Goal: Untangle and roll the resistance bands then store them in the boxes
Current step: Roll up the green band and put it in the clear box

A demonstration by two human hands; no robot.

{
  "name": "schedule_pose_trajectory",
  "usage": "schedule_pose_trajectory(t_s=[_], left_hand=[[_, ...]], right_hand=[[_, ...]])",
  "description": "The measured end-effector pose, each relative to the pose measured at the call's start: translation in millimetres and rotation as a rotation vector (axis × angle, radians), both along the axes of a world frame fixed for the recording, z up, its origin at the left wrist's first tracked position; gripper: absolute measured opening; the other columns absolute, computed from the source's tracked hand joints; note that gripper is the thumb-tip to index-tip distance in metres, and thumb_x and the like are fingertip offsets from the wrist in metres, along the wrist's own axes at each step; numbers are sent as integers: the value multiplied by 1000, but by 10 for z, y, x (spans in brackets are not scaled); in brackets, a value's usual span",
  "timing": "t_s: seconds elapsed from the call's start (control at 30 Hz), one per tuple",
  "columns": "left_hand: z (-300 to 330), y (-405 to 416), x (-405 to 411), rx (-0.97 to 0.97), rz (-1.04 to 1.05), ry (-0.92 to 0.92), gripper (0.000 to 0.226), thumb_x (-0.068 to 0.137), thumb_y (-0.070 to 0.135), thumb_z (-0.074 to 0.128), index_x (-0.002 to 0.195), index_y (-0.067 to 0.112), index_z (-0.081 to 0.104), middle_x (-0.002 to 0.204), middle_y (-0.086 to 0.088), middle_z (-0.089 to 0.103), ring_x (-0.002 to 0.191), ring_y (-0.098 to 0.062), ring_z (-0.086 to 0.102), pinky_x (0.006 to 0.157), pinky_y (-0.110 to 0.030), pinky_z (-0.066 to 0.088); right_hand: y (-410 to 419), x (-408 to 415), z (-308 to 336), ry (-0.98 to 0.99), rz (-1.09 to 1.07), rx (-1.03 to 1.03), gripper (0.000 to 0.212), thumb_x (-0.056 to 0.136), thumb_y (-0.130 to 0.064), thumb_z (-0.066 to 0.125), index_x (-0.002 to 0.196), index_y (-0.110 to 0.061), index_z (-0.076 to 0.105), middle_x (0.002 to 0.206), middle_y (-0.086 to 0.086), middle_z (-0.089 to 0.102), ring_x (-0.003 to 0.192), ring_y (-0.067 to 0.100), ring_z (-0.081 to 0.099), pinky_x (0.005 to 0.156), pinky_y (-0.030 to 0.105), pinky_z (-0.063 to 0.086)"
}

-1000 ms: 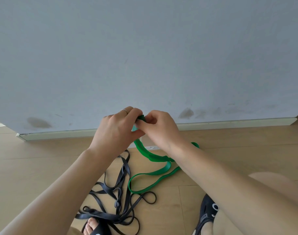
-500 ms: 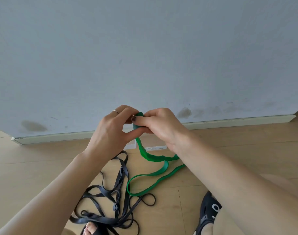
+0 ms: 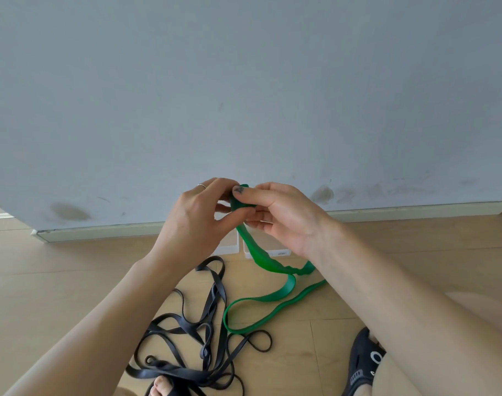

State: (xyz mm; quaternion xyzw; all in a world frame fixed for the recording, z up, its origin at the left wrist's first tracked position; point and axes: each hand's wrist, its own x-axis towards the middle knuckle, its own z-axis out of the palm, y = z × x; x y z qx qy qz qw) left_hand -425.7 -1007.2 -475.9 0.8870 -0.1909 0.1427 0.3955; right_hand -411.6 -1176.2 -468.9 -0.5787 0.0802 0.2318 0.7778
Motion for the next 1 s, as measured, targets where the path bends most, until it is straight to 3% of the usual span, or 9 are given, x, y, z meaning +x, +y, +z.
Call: schedule_pose_trajectory(t_s=[0.17,0.33,0.5,0.6,0.67,0.77,0.87,0.93,1.0], left_hand=[[11,25,-14,-147,2,150,29,84,11,82,111,11,71,102,8,75,98,2,71,84,-8,52],[-11,96,0,-183,-49,209,27,84,9,82,109,9,72,100,4,77,98,-4,73,88,-12,54],[-65,152,20,-46,-64,92,21,84,12,82,102,10,73,95,6,74,95,-9,72,89,-17,56],[-98,147,29,65,-42,51,21,87,30,78,102,16,72,95,11,71,94,-6,70,90,-23,57],[-122,132,20,149,-27,40,30,87,46,67,102,20,70,95,13,69,92,-6,69,85,-31,59],[-154,91,24,356,5,-68,34,78,36,53,102,18,69,92,7,69,70,-21,64,62,-35,55],[-146,31,38,511,30,-182,32,75,33,50,96,17,69,85,5,69,51,-26,51,45,-34,49],[-148,7,43,521,48,-200,35,81,41,48,94,17,69,83,4,69,51,-27,52,45,-36,49],[-157,-14,35,443,61,-147,38,80,46,49,98,20,70,87,7,70,61,-25,63,53,-37,54]], right_hand=[[14,4,14,-4,-20,46,13,93,-14,74,97,-8,64,88,8,76,73,15,73,79,27,57],[0,15,3,89,47,89,28,96,-21,72,119,-6,73,101,8,76,83,16,70,91,32,58],[0,-27,-64,-44,87,-231,28,100,-35,67,106,-8,74,113,8,74,103,20,69,101,46,57],[30,-30,-93,-195,62,-461,37,103,-39,59,96,-5,75,89,5,67,82,16,61,86,42,58],[62,-52,-106,-276,63,-584,46,102,-41,57,87,1,67,75,7,54,68,17,50,68,34,47],[127,-134,-130,-345,105,-716,46,92,-46,65,70,-7,57,59,-4,43,55,14,39,50,22,28],[142,-134,-153,-369,85,-813,50,92,-43,67,58,-17,41,49,-8,32,50,16,32,48,27,24],[120,-98,-143,-355,68,-792,55,94,-39,66,56,-18,33,48,-8,25,50,16,26,46,26,20],[94,-79,-117,-350,69,-743,52,95,-37,66,57,-11,41,52,-3,33,51,16,28,47,25,21]])
